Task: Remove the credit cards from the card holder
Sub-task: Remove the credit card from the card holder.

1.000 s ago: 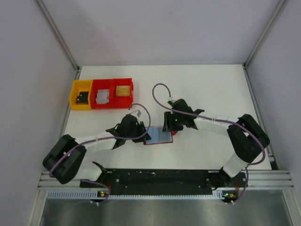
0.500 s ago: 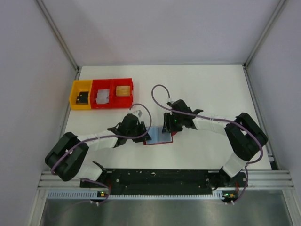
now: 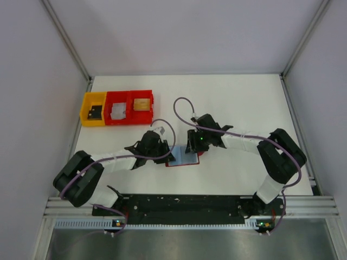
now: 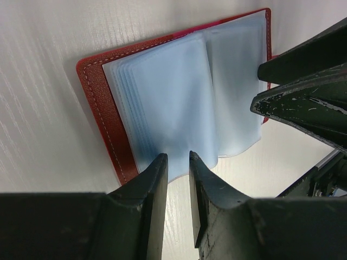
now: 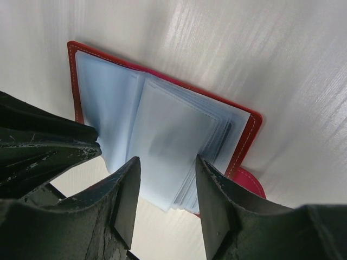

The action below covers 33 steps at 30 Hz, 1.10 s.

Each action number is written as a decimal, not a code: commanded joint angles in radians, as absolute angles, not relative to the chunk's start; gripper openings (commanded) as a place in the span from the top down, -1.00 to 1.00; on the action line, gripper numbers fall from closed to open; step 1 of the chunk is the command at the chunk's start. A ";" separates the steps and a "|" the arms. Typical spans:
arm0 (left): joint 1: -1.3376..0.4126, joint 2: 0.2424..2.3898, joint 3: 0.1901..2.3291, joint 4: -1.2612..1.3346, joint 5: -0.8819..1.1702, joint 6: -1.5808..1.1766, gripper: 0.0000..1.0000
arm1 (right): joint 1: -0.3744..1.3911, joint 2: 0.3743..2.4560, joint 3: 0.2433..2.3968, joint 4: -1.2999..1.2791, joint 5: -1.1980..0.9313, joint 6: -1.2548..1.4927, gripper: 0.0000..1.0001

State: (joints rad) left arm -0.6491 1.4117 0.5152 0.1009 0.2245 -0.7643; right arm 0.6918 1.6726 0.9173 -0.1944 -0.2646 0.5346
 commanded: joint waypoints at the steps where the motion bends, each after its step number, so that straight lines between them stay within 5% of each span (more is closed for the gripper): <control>1: -0.653 1.431 0.515 0.084 0.229 -0.756 0.45 | 0.706 1.695 0.965 -0.149 -0.321 0.540 0.11; 13: -0.653 1.405 0.496 0.103 0.230 -0.773 0.45 | 0.722 1.738 1.009 -0.063 -0.429 0.586 0.14; 24: -0.653 1.122 0.384 0.078 0.055 -0.848 0.40 | 0.795 1.832 1.144 -0.048 -0.489 0.606 0.13; 33: -0.652 1.029 0.402 0.115 0.135 -0.807 0.38 | 0.753 1.703 1.094 -0.175 -0.289 0.517 -0.07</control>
